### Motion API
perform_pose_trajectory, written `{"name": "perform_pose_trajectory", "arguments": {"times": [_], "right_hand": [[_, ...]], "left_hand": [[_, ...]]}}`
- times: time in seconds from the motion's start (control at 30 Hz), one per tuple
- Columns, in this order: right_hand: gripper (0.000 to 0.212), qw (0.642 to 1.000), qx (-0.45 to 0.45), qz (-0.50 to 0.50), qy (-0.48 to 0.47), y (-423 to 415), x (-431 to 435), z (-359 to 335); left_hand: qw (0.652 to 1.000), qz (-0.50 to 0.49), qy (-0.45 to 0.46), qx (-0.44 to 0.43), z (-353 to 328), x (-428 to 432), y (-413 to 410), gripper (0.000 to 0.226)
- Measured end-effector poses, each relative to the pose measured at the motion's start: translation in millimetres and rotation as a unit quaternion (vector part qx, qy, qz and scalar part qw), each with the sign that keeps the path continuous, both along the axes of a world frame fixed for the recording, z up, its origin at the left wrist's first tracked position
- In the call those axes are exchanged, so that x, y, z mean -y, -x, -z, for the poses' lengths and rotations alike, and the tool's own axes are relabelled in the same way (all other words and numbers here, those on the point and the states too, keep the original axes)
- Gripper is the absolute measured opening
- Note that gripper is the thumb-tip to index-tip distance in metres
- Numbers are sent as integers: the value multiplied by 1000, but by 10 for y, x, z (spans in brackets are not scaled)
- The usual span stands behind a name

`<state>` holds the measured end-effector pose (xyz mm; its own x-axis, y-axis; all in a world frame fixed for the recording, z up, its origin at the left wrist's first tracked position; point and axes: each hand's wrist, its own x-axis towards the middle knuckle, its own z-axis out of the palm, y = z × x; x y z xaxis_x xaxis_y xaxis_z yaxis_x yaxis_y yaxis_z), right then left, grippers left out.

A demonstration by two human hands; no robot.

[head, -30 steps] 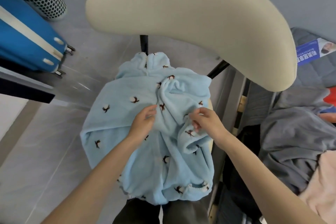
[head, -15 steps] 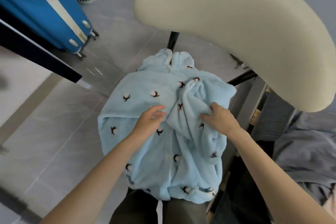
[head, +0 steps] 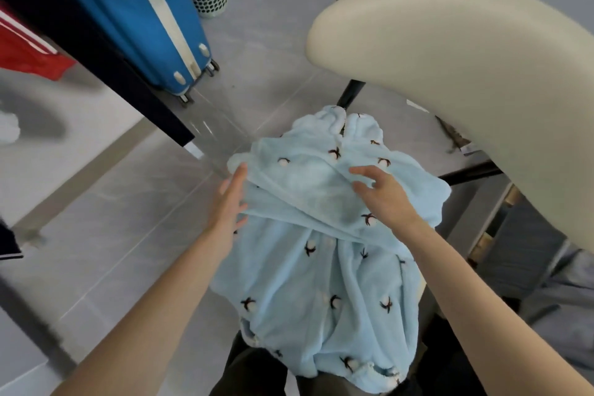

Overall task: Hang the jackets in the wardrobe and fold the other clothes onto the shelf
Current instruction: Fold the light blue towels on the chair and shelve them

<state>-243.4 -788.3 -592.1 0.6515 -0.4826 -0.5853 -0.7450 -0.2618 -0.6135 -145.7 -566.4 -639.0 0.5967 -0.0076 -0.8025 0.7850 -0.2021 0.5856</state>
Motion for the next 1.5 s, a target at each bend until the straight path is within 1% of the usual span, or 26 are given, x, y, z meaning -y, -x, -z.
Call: {"name": "perform_pose_trajectory", "arguments": {"times": [0.07,0.13,0.23,0.33,0.4,0.47,0.53,0.57,0.6,0.63,0.67,0.7,0.77,0.83,0.9,0.93,0.97,1.03,1.1,1.17,1.23,1.3,1.37,1.4,1.43,1.5], "right_hand": [[43,989,-70,-83,96,154,74,173],[55,976,-118,-132,127,284,91,280],[67,973,-131,-150,119,409,61,381],[70,968,-131,-174,125,461,76,494],[68,964,-141,-179,138,453,99,547],[66,961,-156,-171,150,427,143,553],[64,962,-150,-168,158,401,217,532],[62,964,-134,-165,159,394,254,521],[59,968,-112,-162,158,393,288,518],[56,971,-86,-157,157,394,314,513],[54,976,-63,-145,153,401,339,511],[54,980,-43,-124,150,412,361,508],[53,983,-11,-74,170,459,414,505],[53,975,0,-35,219,542,480,506],[53,972,-19,33,232,640,597,527],[52,974,-32,75,211,687,665,545],[52,977,-42,118,173,734,733,566],[57,975,-51,200,80,795,857,596],[58,966,-70,250,19,822,969,634],[48,965,-104,241,1,812,1046,687],[36,967,-110,228,-3,804,1096,748],[25,971,-88,220,7,806,1137,772],[19,979,-48,190,54,804,1197,761],[18,978,-11,196,71,792,1220,740],[18,969,33,232,72,775,1244,718],[21,926,103,362,28,707,1276,688]], "left_hand": [[1000,11,-16,-17,122,73,-13,73],[999,1,-16,-43,195,181,-20,77],[998,-24,-16,-56,326,318,-72,55],[997,-59,6,-49,416,409,-152,36],[992,-111,46,-41,442,463,-225,34],[984,-152,96,3,394,501,-280,27],[972,-186,119,81,309,477,-298,10],[965,-212,109,109,291,428,-295,8],[959,-241,95,114,298,356,-281,11],[957,-261,82,96,321,273,-252,18],[962,-256,68,65,355,197,-212,28],[972,-226,52,27,378,153,-164,35],[985,-170,25,-12,430,147,-53,43],[987,-152,-42,27,409,229,75,50],[976,-68,-173,110,319,364,249,55],[966,-9,-205,160,266,451,353,51],[955,61,-196,213,214,554,464,46],[921,222,-114,300,143,791,698,42],[857,383,-64,340,133,1048,905,48],[796,495,-53,344,166,1304,1075,56],[747,564,-59,346,224,1517,1208,65],[695,619,-92,355,319,1653,1282,73],[646,662,-133,356,422,1703,1294,75],[631,678,-143,349,465,1708,1286,75],[622,691,-145,339,502,1707,1274,75],[621,705,-135,314,540,1705,1249,74]]}}
